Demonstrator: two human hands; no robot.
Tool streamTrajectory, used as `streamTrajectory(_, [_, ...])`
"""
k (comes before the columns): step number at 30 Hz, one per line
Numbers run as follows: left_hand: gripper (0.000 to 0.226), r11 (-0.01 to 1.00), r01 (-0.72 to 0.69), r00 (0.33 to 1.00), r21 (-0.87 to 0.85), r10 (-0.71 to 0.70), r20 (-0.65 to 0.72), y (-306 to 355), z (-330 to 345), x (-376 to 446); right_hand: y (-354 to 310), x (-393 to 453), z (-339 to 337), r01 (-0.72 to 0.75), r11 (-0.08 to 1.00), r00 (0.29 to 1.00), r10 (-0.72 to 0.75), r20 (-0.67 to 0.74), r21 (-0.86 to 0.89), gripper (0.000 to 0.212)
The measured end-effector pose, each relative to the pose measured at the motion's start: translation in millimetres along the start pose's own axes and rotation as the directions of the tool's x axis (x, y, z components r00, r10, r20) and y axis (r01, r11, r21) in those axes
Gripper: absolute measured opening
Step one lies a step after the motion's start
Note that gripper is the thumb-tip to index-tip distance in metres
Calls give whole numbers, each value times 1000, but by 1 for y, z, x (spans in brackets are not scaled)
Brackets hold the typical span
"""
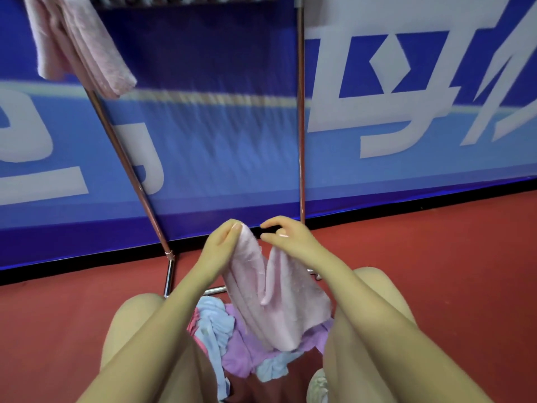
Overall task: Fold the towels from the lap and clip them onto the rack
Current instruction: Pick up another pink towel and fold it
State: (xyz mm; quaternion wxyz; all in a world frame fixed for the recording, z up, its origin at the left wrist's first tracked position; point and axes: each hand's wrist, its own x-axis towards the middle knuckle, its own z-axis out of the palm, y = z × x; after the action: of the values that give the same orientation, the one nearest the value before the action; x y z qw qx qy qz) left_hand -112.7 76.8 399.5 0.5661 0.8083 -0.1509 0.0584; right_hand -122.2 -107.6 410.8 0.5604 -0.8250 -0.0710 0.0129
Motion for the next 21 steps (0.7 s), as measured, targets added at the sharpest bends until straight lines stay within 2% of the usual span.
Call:
streamTrajectory(4, [28, 999, 1, 1000, -54, -2, -31, 6, -4, -2, -11, 14, 30, 29, 998, 991, -21, 130, -58, 6])
streamTrajectory(10, [28, 999, 15, 991, -45, -21, -134, -7, -28, -2, -18, 32, 60, 13, 1000, 989, -13, 145, 0, 28])
streamTrajectory(13, [25, 998, 64, 987, 17, -61, -146, -18, -42, -1, -23, 36, 69, -36, 980, 991, 11, 130, 194, 29])
streamTrajectory(17, [33, 984, 113, 991, 139, -101, -85, -31, -56, -3, -25, 44, 74, -171, 850, 985, 130, 115, 499, 35])
streamTrajectory(21, [44, 963, 129, 991, 235, -118, -60, -38, -63, -8, -18, 50, 77, -221, 742, 973, 208, 96, 633, 38])
